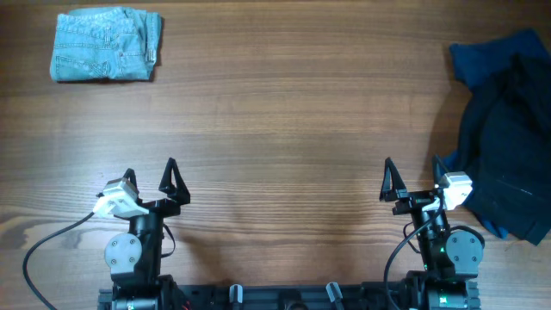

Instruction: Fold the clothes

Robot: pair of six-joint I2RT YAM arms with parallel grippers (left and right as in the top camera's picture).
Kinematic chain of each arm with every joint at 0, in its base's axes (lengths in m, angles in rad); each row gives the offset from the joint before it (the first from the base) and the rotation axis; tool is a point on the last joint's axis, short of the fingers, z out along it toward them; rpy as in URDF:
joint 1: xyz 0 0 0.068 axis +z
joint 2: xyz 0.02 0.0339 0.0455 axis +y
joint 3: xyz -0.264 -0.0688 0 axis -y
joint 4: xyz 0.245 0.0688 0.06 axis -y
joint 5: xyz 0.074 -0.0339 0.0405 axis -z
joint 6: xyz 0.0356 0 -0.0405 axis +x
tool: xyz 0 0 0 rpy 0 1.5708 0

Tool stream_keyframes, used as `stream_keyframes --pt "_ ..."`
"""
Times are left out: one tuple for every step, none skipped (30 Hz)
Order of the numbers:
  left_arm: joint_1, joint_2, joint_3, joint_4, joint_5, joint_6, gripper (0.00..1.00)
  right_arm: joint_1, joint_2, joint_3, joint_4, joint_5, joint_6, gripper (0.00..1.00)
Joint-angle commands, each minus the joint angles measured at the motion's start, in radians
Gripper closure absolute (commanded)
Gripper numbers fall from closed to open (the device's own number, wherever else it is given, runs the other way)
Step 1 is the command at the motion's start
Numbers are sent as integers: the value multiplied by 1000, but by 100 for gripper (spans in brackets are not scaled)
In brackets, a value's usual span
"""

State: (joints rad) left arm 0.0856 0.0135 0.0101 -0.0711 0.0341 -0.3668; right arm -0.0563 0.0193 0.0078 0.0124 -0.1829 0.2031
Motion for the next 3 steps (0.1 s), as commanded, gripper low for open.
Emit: stream_keyframes --pt "6 -7 -5 -5 -9 19 0 -6 -15 -3 3 -19 -18 0" --pt "6 -7 -5 -5 -9 19 0 -6 -15 -3 3 -19 -18 0" --pt "6 -7 -5 -5 -9 19 0 -6 -15 -3 3 -19 -18 0"
